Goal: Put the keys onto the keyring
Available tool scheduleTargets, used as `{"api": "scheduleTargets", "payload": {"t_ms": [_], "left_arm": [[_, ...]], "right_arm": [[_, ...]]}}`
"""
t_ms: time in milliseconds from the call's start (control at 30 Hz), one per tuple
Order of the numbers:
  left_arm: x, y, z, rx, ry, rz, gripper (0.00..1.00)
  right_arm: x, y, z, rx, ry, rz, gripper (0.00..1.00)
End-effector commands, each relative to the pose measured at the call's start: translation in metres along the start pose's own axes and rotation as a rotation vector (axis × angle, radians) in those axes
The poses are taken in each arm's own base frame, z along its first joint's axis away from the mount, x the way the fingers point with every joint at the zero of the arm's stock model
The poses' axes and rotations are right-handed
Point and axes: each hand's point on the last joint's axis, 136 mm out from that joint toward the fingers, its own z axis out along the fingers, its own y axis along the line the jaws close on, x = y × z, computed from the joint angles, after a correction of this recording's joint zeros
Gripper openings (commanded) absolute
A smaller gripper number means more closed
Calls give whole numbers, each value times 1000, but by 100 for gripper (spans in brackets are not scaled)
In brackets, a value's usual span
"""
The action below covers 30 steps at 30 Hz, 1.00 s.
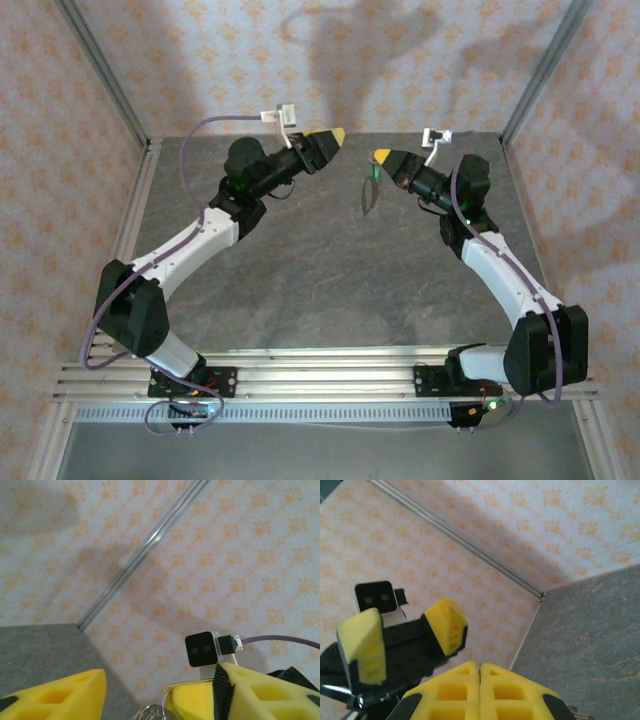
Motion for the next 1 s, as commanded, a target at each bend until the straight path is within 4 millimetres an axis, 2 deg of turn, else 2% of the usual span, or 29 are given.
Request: {"api": "scheduleTargets", "payload": {"t_ms": [0,233,333,733,967], "left_arm": [[-2,-7,-1,55,116,46,64],[12,5,10,137,303,25,65],[18,4,14,176,345,14,61],[24,10,28,242,362,-66,40],[36,8,33,267,368,-96,39]], "right_arm": [[-3,20,4,-67,91,-82,0],[-7,17,22,-112,196,-89,0],[-10,16,27,-126,211,-86,0],[-15,11,36,-160,206,-72,0],[-16,12,35,-163,188,-73,0]]}}
